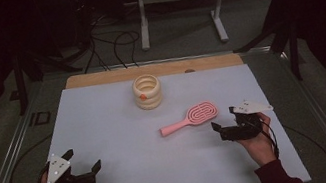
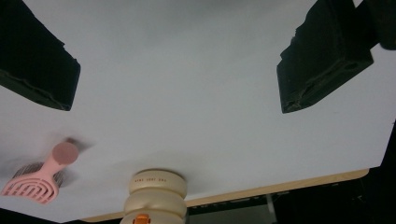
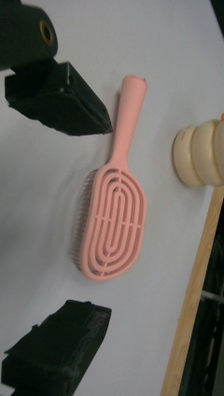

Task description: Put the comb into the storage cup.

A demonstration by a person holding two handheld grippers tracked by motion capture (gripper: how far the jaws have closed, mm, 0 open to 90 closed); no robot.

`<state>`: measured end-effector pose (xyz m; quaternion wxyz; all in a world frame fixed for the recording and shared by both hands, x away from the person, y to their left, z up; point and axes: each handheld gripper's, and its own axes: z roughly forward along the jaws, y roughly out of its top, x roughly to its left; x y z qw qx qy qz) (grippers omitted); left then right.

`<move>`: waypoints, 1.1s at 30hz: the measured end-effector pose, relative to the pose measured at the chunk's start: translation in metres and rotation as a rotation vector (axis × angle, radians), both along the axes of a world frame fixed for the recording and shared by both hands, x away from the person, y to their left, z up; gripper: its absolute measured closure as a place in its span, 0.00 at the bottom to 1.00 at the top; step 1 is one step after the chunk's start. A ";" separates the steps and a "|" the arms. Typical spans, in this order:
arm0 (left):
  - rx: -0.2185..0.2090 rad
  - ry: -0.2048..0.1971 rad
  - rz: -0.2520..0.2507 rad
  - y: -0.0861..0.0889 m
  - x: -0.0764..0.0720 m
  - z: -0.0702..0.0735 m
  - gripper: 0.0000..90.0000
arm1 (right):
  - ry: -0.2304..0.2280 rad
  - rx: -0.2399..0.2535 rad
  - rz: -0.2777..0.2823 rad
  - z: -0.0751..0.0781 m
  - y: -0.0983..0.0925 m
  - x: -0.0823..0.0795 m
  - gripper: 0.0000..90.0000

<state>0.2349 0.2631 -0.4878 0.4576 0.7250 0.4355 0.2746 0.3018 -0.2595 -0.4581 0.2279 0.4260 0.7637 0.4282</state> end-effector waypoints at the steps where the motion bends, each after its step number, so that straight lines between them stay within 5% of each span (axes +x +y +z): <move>1: 0.000 0.000 0.000 0.000 0.000 0.000 0.00 | 0.002 -0.006 0.002 0.001 0.000 0.001 0.12; 11: 0.003 0.003 -0.005 -0.001 0.000 0.000 0.00 | 0.037 0.002 -0.020 0.001 -0.003 0.012 0.20; 19: 0.002 0.005 -0.007 -0.001 0.000 -0.001 0.00 | 0.059 -0.012 -0.037 -0.005 -0.002 0.019 0.49; 20: 0.002 0.006 -0.007 -0.001 0.000 -0.001 0.00 | 0.065 -0.024 -0.036 -0.008 -0.001 0.022 0.68; 23: 0.004 0.006 -0.009 -0.002 0.000 -0.001 0.00 | 0.057 -0.036 -0.042 -0.010 0.000 0.023 0.76; 26: 0.007 0.007 -0.011 -0.002 0.000 -0.001 0.00 | 0.058 -0.057 -0.052 -0.013 0.002 0.024 1.00; 33: 0.008 0.008 -0.011 -0.002 0.000 -0.001 0.00 | 0.098 -0.094 -0.051 -0.022 0.007 0.029 1.00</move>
